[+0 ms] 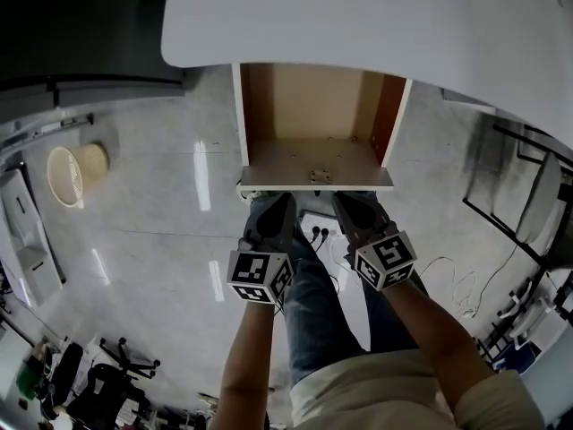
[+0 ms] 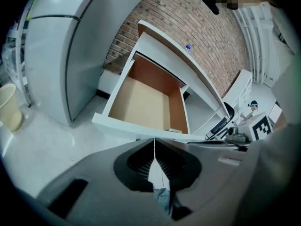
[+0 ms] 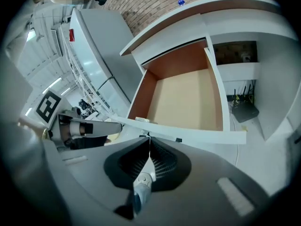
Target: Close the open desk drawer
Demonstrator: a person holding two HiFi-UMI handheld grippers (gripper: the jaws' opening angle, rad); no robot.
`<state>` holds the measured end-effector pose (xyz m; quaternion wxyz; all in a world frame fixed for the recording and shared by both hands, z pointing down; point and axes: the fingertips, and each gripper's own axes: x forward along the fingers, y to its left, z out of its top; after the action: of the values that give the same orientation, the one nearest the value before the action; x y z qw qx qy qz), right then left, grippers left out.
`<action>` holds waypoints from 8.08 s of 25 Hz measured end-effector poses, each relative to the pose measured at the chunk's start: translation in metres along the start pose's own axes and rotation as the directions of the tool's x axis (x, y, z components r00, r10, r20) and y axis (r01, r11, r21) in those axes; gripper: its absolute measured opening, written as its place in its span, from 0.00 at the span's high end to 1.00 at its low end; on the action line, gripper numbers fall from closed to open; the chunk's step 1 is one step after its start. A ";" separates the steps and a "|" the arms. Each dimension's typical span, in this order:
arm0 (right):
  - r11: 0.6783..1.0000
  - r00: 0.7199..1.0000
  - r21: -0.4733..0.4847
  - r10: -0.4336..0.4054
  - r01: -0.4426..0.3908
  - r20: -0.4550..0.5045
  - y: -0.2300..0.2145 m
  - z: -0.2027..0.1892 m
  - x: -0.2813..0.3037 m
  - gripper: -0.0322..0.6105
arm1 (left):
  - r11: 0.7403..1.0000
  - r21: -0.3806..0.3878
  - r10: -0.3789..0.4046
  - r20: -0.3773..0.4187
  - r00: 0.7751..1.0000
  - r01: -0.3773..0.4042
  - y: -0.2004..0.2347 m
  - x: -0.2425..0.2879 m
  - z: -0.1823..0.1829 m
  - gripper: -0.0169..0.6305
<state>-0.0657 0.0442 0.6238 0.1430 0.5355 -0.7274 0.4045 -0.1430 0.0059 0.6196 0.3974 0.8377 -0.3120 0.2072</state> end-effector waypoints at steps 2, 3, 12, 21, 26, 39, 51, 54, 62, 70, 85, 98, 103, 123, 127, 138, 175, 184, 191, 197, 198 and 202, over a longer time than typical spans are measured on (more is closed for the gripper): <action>1.000 1.000 0.011 0.000 0.000 -0.012 -0.005 -0.010 0.007 0.91 | 1.000 0.000 -0.003 -0.003 1.000 0.003 0.008 0.010 -0.006 0.96; 1.000 1.000 0.019 -0.004 0.004 -0.015 -0.008 -0.015 0.011 0.90 | 1.000 -0.001 -0.005 -0.002 1.000 0.005 0.011 0.016 -0.008 0.96; 0.994 0.997 0.071 -0.080 0.080 -0.005 -0.045 -0.031 0.040 0.71 | 0.998 -0.016 -0.058 0.026 0.998 0.059 0.029 0.051 -0.019 0.74; 0.992 0.995 0.077 -0.101 0.100 0.001 -0.056 -0.032 0.058 0.61 | 0.996 0.001 -0.086 0.009 0.996 0.086 0.029 0.069 -0.024 0.55; 0.991 0.995 0.086 -0.098 0.098 0.005 -0.058 -0.031 0.063 0.61 | 0.994 -0.004 -0.106 0.028 0.994 0.106 0.025 0.074 -0.018 0.54; 0.994 0.995 0.057 -0.096 0.094 0.028 -0.052 -0.023 0.071 0.63 | 0.985 0.047 -0.167 -0.013 0.986 0.168 0.020 0.077 -0.016 0.59; 0.994 0.995 0.052 -0.101 0.100 0.016 -0.047 -0.019 0.062 0.66 | 0.988 0.030 -0.153 -0.008 0.988 0.154 0.015 0.070 -0.011 0.64; 0.994 0.995 0.048 -0.098 0.096 0.020 -0.045 -0.015 0.058 0.67 | 0.988 0.019 -0.153 0.006 0.988 0.153 0.012 0.067 -0.007 0.64; 0.995 0.995 0.022 -0.094 0.093 0.030 -0.040 -0.004 0.045 0.70 | 0.990 -0.010 -0.140 0.052 0.989 0.141 0.005 0.058 0.005 0.69; 0.995 0.994 -0.001 -0.095 0.096 0.051 -0.032 0.010 0.035 0.73 | 0.992 -0.005 -0.125 0.075 0.989 0.126 0.002 0.047 0.019 0.78; 0.995 0.990 -0.025 -0.090 0.093 0.105 -0.022 0.044 0.017 0.80 | 0.989 -0.006 -0.145 0.120 0.982 0.147 -0.018 0.032 0.050 0.77; 0.994 0.989 -0.023 -0.106 0.109 0.107 -0.029 0.056 0.020 0.83 | 0.990 0.002 -0.141 0.115 0.983 0.141 -0.018 0.040 0.062 0.76; 0.993 0.987 -0.022 -0.110 0.114 0.114 -0.028 0.060 0.018 0.83 | 0.990 0.005 -0.140 0.121 0.983 0.141 -0.021 0.038 0.067 0.76; 0.992 0.981 -0.014 -0.119 0.122 0.152 -0.043 0.088 0.035 0.83 | 0.990 0.015 -0.143 0.145 0.979 0.143 -0.013 0.060 0.096 0.76; 0.992 0.980 -0.016 -0.124 0.128 0.156 -0.047 0.094 0.043 0.83 | 0.990 0.015 -0.142 0.149 0.979 0.141 -0.008 0.067 0.102 0.76; 0.992 0.978 -0.021 -0.119 0.124 0.169 -0.056 0.113 0.054 0.83 | 0.990 0.016 -0.143 0.159 0.977 0.142 -0.003 0.080 0.121 0.76; 0.988 0.962 -0.044 -0.137 0.151 0.235 -0.086 0.165 0.074 0.84 | 0.988 0.024 -0.152 0.210 0.966 0.150 -0.001 0.117 0.172 0.75; 0.986 0.957 -0.055 -0.136 0.155 0.255 -0.095 0.184 0.086 0.84 | 0.988 0.026 -0.154 0.224 0.962 0.152 0.005 0.131 0.190 0.75; 0.987 0.954 -0.059 -0.131 0.152 0.269 -0.103 0.193 0.090 0.84 | 0.988 0.030 -0.152 0.232 0.961 0.149 0.005 0.139 0.199 0.75; 0.987 0.955 -0.061 -0.129 0.150 0.265 -0.110 0.197 0.098 0.85 | 0.990 0.026 -0.144 0.230 0.962 0.142 0.008 0.148 0.203 0.75; 0.986 0.955 -0.060 -0.134 0.155 0.264 -0.112 0.197 0.099 0.85 | 0.990 0.026 -0.144 0.230 0.963 0.142 0.008 0.149 0.203 0.75; 0.985 0.952 -0.054 -0.142 0.163 0.271 -0.118 0.199 0.103 0.86 | 0.989 0.026 -0.144 0.231 0.962 0.142 0.009 0.154 0.207 0.75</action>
<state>0.0446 -0.1832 0.6150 0.0953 0.6337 -0.7113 0.2888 -0.0182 -0.2185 0.5919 0.3681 0.8785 -0.2939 0.0801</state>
